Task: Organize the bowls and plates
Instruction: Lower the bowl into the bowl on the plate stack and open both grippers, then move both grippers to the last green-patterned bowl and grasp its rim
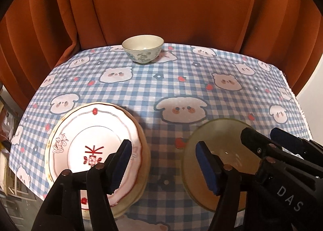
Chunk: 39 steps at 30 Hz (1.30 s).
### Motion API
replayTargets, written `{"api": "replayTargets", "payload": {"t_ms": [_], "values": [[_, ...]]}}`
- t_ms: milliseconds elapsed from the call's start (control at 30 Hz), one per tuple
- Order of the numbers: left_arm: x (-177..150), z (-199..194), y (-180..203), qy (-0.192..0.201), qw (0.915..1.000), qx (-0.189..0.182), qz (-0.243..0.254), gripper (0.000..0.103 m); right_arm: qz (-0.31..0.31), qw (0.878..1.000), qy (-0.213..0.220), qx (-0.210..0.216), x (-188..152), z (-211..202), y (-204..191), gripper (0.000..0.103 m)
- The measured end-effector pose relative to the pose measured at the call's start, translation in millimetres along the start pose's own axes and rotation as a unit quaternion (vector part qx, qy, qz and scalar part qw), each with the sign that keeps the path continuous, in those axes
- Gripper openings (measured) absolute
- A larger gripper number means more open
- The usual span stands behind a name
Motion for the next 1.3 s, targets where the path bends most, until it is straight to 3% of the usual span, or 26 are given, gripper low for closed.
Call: {"api": "replayTargets", "payload": {"t_ms": [533,667,1033,1300], "values": [[62.9,-7.8,-72.5,0.019,0.9996,-0.012,0.018,0.077,0.008,0.999,0.031,-0.004,52.6,-5.4,-75.3,0.062],[82.6,-4.4,-88.9,0.032,0.9991,-0.008,0.028,0.080,0.017,0.999,0.043,-0.010,71.7,-3.2,-92.5,0.068],[132.9,13.5,-121.5,0.041,0.9989,-0.013,0.020,0.088,0.024,0.998,0.051,-0.015,122.3,12.2,-125.4,0.071],[167.4,42.4,-133.1,0.036,0.9993,-0.005,0.012,0.088,0.023,0.998,0.059,-0.013,163.6,36.7,-137.5,0.072]]}}
Point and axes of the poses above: each gripper's, at about its wrist camera, not at the fingertips, and z roughly the way its jaws point, y to its right, x to its top, the point moved 5 cm from there along z, roughly the way its jaws point, and after that the axes turned 9 degrees about z, right-handed, at the moved point
